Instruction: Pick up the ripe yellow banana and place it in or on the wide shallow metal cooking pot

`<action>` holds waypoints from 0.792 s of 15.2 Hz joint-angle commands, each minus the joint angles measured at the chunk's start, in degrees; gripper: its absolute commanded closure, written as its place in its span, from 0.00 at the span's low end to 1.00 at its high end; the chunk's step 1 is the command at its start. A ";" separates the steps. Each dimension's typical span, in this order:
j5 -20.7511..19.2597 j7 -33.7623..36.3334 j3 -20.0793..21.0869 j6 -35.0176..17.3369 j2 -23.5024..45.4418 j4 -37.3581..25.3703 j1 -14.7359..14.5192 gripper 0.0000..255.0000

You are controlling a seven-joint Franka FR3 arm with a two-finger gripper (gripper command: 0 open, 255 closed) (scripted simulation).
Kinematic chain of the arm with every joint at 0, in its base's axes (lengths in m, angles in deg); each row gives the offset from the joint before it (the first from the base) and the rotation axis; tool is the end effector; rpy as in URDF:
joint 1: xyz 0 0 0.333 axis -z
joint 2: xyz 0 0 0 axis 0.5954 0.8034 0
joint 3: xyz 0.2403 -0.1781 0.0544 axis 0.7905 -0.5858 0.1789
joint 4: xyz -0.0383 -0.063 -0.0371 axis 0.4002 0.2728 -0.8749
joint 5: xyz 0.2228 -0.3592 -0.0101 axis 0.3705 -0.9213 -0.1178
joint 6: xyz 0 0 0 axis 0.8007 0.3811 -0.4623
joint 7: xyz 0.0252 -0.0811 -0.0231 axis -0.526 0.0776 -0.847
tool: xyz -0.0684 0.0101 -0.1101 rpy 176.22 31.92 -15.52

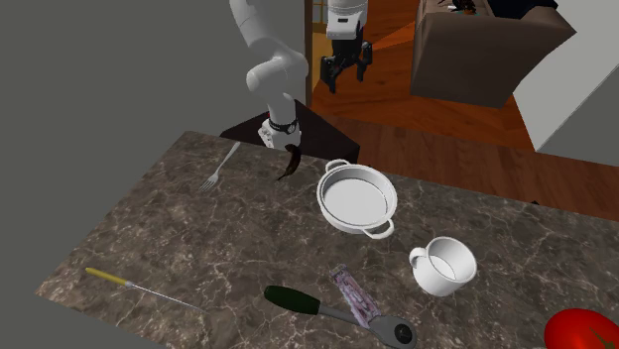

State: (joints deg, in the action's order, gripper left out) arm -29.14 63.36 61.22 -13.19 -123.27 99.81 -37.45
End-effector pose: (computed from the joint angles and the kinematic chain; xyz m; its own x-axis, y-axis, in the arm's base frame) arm 0.3592 0.0050 0.5512 0.9862 -0.1652 0.0110 -0.1631 -0.9808 -0.1067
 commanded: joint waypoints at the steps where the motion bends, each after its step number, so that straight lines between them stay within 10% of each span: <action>1: 0.00 0.00 0.00 0.00 0.00 0.00 0.00 0.00; 12: -9.24 -10.86 -8.64 -10.70 -1.82 15.15 5.20 0.00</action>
State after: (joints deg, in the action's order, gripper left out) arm -37.33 53.59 53.48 -22.95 -124.78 113.53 -32.92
